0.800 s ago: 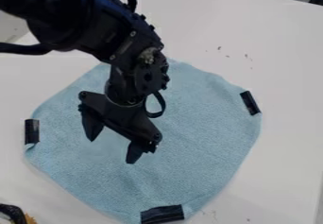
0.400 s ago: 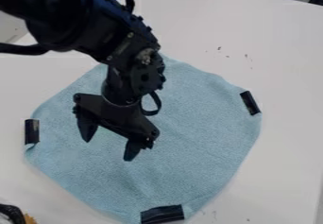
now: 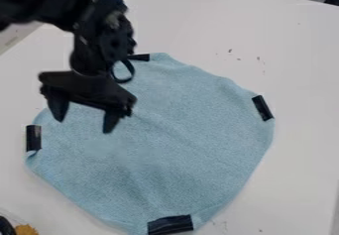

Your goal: Fold the cloth from bottom left to right

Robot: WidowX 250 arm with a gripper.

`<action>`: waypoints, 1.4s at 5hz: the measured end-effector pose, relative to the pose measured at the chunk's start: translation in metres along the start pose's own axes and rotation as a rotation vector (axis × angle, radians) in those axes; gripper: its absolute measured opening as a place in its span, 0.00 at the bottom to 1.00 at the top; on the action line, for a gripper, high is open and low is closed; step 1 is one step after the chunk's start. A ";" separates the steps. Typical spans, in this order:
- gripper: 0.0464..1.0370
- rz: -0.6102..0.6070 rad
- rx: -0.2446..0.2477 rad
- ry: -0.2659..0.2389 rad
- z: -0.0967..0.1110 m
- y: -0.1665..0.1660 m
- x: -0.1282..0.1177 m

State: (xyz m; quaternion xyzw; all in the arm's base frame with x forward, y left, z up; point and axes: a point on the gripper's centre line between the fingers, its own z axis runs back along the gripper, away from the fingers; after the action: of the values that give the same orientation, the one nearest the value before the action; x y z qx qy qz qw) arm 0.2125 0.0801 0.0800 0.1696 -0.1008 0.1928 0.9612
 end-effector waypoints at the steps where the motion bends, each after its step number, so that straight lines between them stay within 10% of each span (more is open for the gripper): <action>1: 0.96 0.080 0.004 -0.035 -0.019 0.040 0.013; 5: 0.96 0.067 -0.102 0.038 -0.102 0.082 0.000; 6: 0.91 0.056 -0.099 0.050 -0.103 0.083 -0.001; 7: 0.65 0.042 -0.097 0.051 -0.103 0.082 0.000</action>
State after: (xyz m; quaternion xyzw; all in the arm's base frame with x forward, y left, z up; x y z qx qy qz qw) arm 0.1930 0.1887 0.0083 0.1155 -0.0890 0.2120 0.9663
